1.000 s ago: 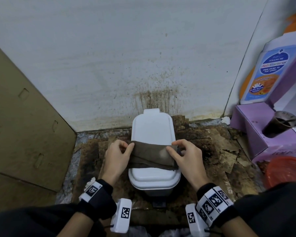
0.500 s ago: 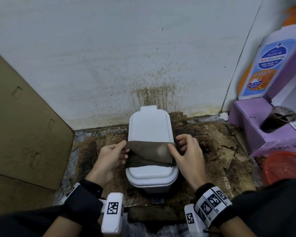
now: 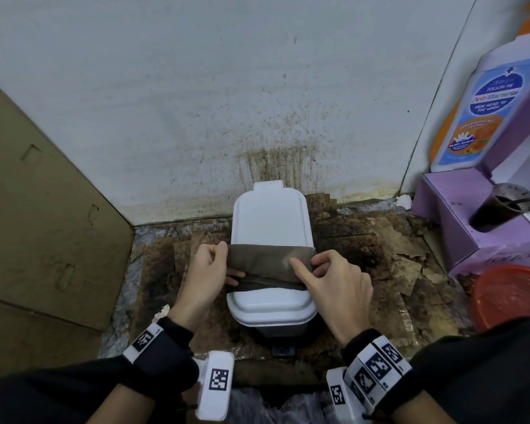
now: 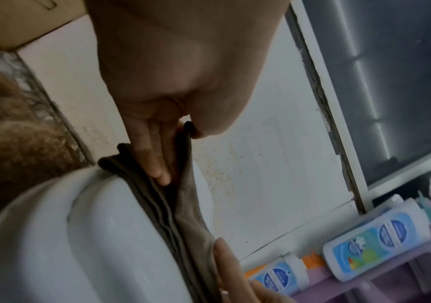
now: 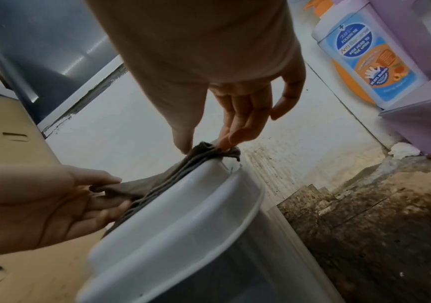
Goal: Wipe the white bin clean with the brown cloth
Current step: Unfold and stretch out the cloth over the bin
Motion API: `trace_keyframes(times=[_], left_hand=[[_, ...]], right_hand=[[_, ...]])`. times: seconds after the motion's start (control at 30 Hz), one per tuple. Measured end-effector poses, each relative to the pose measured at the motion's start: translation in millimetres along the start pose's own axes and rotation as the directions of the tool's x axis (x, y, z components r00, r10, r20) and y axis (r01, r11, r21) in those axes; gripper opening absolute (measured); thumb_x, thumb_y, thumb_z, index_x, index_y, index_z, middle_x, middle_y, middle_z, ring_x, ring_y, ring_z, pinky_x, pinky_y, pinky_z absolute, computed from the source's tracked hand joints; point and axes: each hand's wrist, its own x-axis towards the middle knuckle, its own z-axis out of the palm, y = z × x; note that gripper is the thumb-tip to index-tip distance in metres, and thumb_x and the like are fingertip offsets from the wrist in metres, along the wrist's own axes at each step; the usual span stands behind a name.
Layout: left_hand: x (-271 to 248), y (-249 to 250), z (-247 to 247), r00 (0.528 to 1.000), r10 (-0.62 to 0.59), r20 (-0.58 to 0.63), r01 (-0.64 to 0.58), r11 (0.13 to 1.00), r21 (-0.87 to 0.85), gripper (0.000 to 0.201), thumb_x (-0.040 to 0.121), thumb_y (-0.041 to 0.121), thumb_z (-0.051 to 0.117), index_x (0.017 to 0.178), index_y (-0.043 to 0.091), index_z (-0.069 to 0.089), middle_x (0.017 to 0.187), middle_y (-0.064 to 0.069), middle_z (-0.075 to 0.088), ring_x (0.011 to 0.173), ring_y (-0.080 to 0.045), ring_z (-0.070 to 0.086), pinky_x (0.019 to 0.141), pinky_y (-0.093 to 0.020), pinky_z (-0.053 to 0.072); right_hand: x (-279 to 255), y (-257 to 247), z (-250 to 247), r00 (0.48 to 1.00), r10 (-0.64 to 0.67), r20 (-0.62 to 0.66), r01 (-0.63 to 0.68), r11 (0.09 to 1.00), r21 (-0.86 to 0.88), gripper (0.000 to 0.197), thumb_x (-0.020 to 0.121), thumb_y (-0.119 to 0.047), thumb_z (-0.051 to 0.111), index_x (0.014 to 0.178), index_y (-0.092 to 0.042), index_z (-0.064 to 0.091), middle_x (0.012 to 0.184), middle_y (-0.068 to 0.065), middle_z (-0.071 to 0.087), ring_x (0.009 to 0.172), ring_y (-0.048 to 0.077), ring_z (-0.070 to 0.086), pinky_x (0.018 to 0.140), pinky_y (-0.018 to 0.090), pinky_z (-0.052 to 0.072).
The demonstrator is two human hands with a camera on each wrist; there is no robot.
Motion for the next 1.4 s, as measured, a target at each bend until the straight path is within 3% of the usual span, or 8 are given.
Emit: trace_keyframes(times=[0.3,0.43,0.53,0.67,0.77,0.93,1.13,1.4], left_hand=[[-9.2,16.2,3.0,0.938,-0.185,0.293,0.313,0.816,-0.486,0.046,0.116,0.022,0.027,0.118,-0.009,0.061,0.109,-0.028,0.076,0.100,-0.028,0.078,0.079,-0.027,0.064],[-11.0,9.5,-3.9,0.946,-0.169,0.275,0.256,0.911,-0.322,0.040,0.116,0.024,0.032,0.116,-0.001,0.062,0.104,-0.023,0.078,0.096,-0.028,0.079,0.073,-0.027,0.064],[-9.9,-5.9,-12.3,0.987,-0.056,0.148,0.058,0.998,-0.006,0.023,0.111,0.026,0.046,0.101,0.006,0.050,0.085,-0.008,0.079,0.068,-0.019,0.074,0.056,-0.026,0.055],[-3.5,-28.5,-20.3,0.986,0.162,0.038,-0.163,0.897,0.410,0.028,0.103,0.031,0.062,0.084,0.012,0.053,0.064,0.010,0.053,0.056,-0.004,0.045,0.060,-0.031,0.038],[-1.9,-37.5,-20.6,0.990,0.134,0.034,-0.136,0.899,0.415,0.026,0.102,0.034,0.063,0.086,0.015,0.056,0.075,0.007,0.056,0.068,-0.009,0.051,0.067,-0.035,0.042],[2.4,-40.9,-17.5,0.999,0.032,0.044,-0.042,0.971,0.236,0.021,0.103,0.038,0.062,0.118,0.024,0.056,0.115,0.007,0.066,0.110,-0.011,0.064,0.099,-0.041,0.054],[1.2,-30.8,-15.7,0.995,0.098,0.031,-0.102,0.982,0.156,0.016,0.103,0.034,0.063,0.109,0.020,0.070,0.107,0.002,0.072,0.101,-0.011,0.068,0.082,-0.024,0.054],[-4.4,-11.0,-3.3,0.969,0.244,0.050,-0.249,0.956,0.158,0.019,0.105,0.038,0.058,0.099,0.020,0.060,0.097,0.001,0.070,0.093,-0.017,0.068,0.081,-0.045,0.055]], right_hand=[[10.2,7.8,3.1,0.979,0.153,0.134,-0.174,0.970,0.167,0.041,0.077,-0.070,0.072,0.091,-0.032,0.067,0.076,-0.017,0.067,0.086,0.009,0.066,0.089,0.043,0.054],[20.7,17.4,4.1,0.960,0.186,0.207,-0.247,0.912,0.327,0.025,0.081,-0.051,0.078,0.080,-0.027,0.072,0.078,-0.014,0.073,0.083,0.006,0.068,0.081,0.035,0.056],[25.5,20.8,0.7,0.954,0.176,0.244,-0.265,0.875,0.404,0.019,0.084,-0.041,0.077,0.078,-0.023,0.074,0.078,-0.010,0.074,0.081,0.006,0.068,0.070,0.025,0.050],[25.8,22.8,1.5,0.945,0.161,0.283,-0.278,0.852,0.443,0.021,0.087,-0.036,0.073,0.075,-0.019,0.075,0.076,-0.009,0.074,0.078,0.004,0.067,0.062,0.020,0.044],[24.7,24.8,5.1,0.945,0.143,0.295,-0.265,0.862,0.432,0.016,0.088,-0.036,0.072,0.084,-0.020,0.072,0.085,-0.008,0.072,0.084,0.007,0.065,0.064,0.021,0.044],[25.2,29.1,9.1,0.945,0.076,0.318,-0.228,0.851,0.474,0.034,0.091,-0.033,0.071,0.122,-0.027,0.060,0.109,-0.006,0.066,0.099,0.009,0.064,0.076,0.023,0.051],[23.6,29.9,15.8,0.981,0.019,0.194,-0.118,0.849,0.516,0.015,0.095,-0.037,0.070,0.106,-0.027,0.070,0.099,-0.008,0.071,0.092,0.004,0.066,0.070,0.012,0.050],[24.0,31.5,1.6,0.989,-0.035,0.141,-0.050,0.831,0.554,0.005,0.100,-0.032,0.064,0.101,-0.028,0.065,0.091,-0.006,0.070,0.083,0.003,0.067,0.066,0.017,0.050]])
